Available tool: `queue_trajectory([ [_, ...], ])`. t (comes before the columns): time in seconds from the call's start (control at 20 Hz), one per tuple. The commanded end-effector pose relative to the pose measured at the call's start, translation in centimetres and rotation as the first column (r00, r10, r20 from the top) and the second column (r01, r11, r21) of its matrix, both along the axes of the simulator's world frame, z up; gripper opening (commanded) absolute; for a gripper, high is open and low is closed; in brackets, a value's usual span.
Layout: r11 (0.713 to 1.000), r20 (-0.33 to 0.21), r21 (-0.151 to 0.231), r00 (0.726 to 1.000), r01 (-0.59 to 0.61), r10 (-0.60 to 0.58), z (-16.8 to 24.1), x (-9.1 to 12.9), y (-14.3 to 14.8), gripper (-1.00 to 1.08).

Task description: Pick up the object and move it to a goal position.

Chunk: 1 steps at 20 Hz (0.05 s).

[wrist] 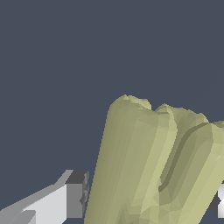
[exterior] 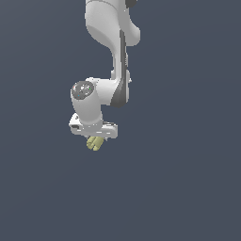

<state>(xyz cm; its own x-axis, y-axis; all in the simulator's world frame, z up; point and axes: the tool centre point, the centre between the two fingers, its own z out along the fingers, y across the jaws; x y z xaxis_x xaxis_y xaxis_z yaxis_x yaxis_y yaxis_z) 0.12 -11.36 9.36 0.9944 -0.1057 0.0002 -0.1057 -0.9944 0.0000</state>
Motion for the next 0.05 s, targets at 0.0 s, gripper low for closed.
queue_trajectory([
  [0.0,1.0,0.0,0.0,1.0,-0.002,0.002,0.1,0.0,-0.28,-1.0],
])
